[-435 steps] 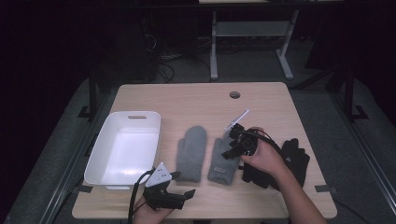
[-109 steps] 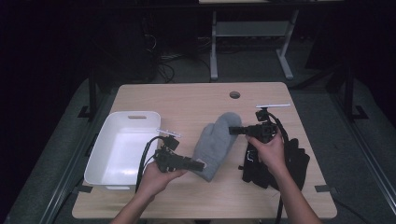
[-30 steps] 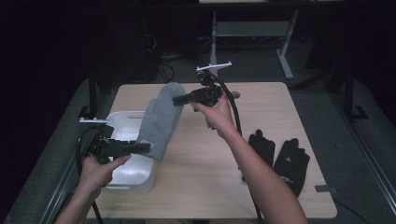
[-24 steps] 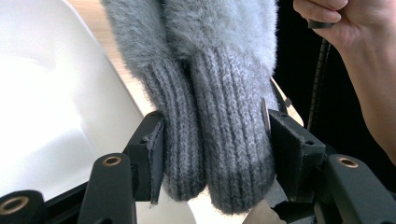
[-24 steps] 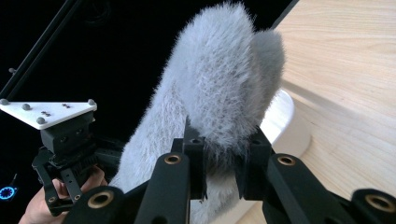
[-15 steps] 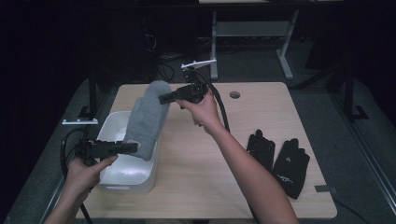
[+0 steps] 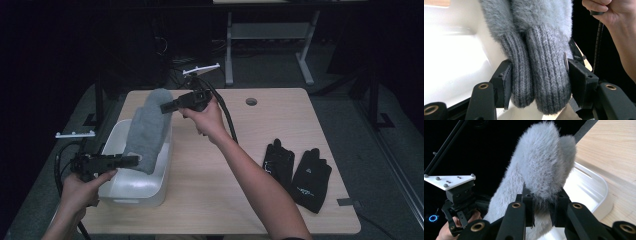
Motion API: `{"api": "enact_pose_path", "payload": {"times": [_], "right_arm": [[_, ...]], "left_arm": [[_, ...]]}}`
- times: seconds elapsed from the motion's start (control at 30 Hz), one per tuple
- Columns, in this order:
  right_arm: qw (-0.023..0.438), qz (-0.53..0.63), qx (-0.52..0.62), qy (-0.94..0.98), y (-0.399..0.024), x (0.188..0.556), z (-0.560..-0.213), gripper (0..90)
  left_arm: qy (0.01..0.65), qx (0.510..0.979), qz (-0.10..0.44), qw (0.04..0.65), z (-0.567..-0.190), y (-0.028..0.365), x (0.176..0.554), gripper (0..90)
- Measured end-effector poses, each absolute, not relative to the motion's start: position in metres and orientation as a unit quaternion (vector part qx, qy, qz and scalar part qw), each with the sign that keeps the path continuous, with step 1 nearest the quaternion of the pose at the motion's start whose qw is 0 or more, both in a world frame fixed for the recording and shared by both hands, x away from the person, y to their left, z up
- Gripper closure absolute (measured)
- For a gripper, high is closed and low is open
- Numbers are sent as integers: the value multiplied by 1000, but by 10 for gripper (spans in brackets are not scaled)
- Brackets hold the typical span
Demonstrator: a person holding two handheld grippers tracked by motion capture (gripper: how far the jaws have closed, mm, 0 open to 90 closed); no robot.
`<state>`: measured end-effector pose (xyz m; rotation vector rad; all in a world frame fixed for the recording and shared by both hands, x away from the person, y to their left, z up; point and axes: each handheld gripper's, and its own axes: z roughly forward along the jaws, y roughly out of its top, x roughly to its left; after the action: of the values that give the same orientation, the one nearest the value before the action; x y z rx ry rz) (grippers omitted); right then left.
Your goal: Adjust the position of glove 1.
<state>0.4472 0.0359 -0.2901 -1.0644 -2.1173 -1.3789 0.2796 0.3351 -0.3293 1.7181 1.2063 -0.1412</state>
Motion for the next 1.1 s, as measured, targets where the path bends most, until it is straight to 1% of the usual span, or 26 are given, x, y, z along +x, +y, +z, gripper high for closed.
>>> {"api": "enact_pose_path", "payload": {"times": [0.7, 1.1], "right_arm": [[217, -471, -377, -768, 73, 451, -309, 760], [225, -454, -376, -776, 91, 449, -329, 760]], "left_arm": [[524, 697, -56, 486, -348, 358, 268, 413], [540, 696, -65, 468, -365, 367, 262, 411]]}}
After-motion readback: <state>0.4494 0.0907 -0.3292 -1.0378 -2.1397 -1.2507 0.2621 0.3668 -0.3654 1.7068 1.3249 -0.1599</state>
